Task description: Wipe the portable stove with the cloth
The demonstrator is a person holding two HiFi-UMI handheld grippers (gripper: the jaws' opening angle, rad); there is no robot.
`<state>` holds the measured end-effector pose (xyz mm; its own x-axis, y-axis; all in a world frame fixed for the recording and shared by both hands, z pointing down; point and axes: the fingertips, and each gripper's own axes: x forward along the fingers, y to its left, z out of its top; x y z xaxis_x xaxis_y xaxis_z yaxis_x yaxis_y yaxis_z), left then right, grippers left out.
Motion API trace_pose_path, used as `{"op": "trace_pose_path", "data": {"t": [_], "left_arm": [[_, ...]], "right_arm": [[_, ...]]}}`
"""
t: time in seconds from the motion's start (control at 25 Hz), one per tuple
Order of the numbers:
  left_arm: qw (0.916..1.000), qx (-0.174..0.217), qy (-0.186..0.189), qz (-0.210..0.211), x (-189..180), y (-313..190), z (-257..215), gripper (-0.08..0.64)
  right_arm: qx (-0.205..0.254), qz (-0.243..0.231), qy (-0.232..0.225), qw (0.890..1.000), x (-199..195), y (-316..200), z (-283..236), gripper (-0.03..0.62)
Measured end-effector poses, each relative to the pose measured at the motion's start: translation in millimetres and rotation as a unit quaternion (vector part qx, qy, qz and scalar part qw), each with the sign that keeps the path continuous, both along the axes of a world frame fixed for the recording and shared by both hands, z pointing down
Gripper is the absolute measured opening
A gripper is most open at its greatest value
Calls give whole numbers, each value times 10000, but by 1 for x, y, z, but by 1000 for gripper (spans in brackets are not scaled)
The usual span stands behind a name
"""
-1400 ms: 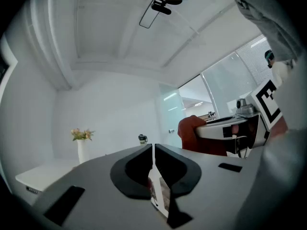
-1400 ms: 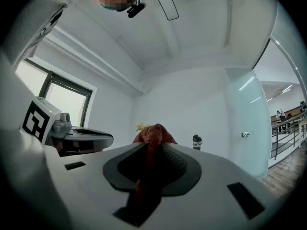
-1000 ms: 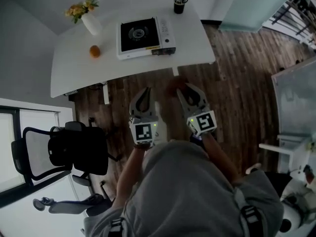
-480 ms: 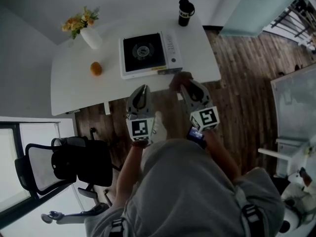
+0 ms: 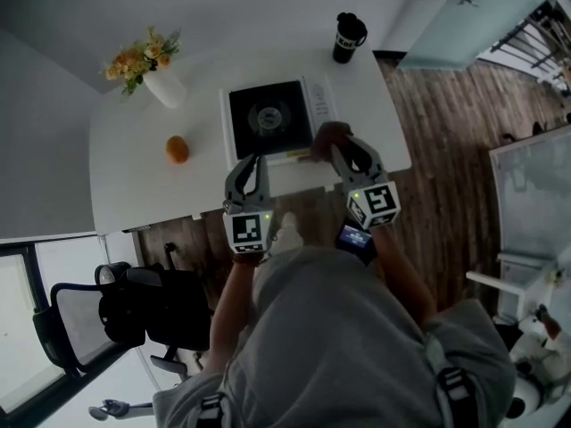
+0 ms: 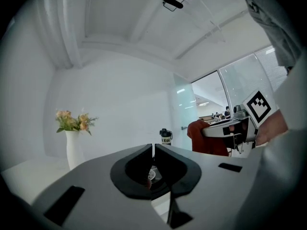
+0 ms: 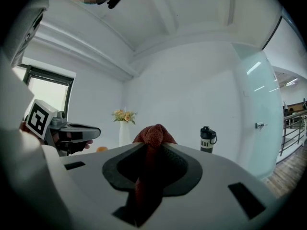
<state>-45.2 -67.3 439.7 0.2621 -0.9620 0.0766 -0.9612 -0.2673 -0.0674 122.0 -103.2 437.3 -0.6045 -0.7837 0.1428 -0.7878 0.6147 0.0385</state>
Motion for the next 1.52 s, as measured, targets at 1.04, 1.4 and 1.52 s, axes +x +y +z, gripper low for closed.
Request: {"op": "trace_pose_path", "data": {"t": [1.04,1.4,1.52], "left_arm": [[9900,-1234,-474,493,-48,-55,110,103],[9868,-1352,-633,630,-50,-54,127,150],[9863,-1386,-679,575,-51,-55,131,155]], "right_arm": [[-1546,-823,1961,9648,-21,-229,104,97],[-2171,-1090,2195,9449,-30,-249,137,100],[-2222,-1234,2242,9408,-31,-246,139,98]]}}
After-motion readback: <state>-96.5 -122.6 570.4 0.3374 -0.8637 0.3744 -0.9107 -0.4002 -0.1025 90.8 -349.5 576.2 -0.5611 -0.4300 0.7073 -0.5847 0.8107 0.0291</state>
